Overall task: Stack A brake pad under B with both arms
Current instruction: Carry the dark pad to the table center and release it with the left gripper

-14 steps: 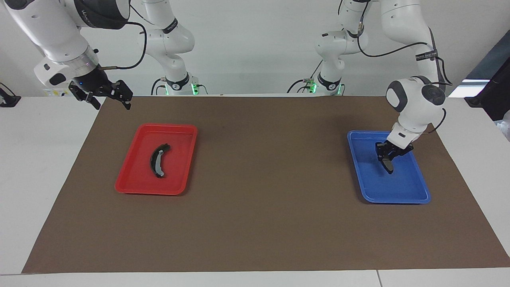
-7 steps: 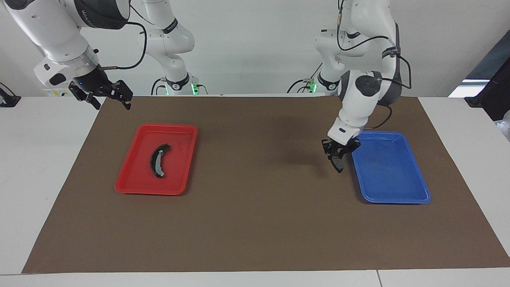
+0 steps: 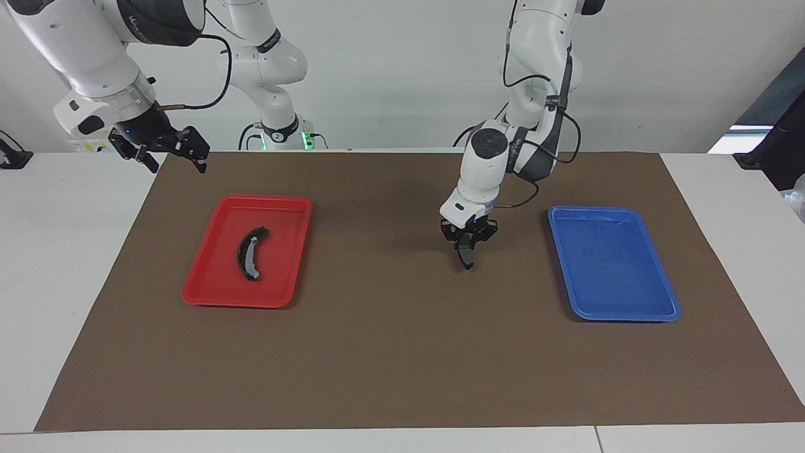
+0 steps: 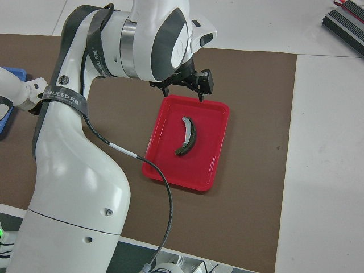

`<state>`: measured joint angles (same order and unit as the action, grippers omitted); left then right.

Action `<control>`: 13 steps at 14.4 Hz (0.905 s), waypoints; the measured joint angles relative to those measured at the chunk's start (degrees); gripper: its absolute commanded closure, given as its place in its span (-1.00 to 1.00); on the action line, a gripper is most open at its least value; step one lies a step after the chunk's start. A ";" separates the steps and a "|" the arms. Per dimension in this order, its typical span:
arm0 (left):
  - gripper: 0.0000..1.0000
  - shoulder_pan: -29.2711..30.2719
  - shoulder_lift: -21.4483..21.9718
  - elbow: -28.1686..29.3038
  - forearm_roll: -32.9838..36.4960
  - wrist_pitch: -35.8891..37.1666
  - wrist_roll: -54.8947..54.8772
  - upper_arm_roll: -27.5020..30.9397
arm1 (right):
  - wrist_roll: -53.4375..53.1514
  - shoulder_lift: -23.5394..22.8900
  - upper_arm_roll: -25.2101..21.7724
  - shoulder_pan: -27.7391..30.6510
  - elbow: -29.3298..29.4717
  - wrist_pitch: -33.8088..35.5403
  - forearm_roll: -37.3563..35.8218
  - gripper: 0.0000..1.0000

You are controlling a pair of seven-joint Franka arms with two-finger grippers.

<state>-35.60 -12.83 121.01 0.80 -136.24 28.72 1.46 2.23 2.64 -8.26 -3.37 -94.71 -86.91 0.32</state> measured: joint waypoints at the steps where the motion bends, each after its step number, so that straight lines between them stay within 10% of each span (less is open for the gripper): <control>1: 0.20 -0.49 -0.70 -0.03 0.00 -0.62 0.67 -0.02 | 0.00 0.00 0.00 0.00 -0.06 0.00 0.00 -1.00; 4: -0.93 -0.90 -1.30 -0.04 0.00 -1.16 0.87 0.01 | 0.00 0.00 0.01 0.00 -0.19 0.00 0.00 -1.00; 13: -0.99 2.35 1.51 -1.06 0.00 1.22 0.91 1.51 | 0.00 0.06 0.19 -0.05 -0.80 -2.23 0.00 -1.00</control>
<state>-33.25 -11.32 119.95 0.80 -135.01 29.63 2.97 2.24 2.70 -8.07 -3.42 -95.50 -89.14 0.32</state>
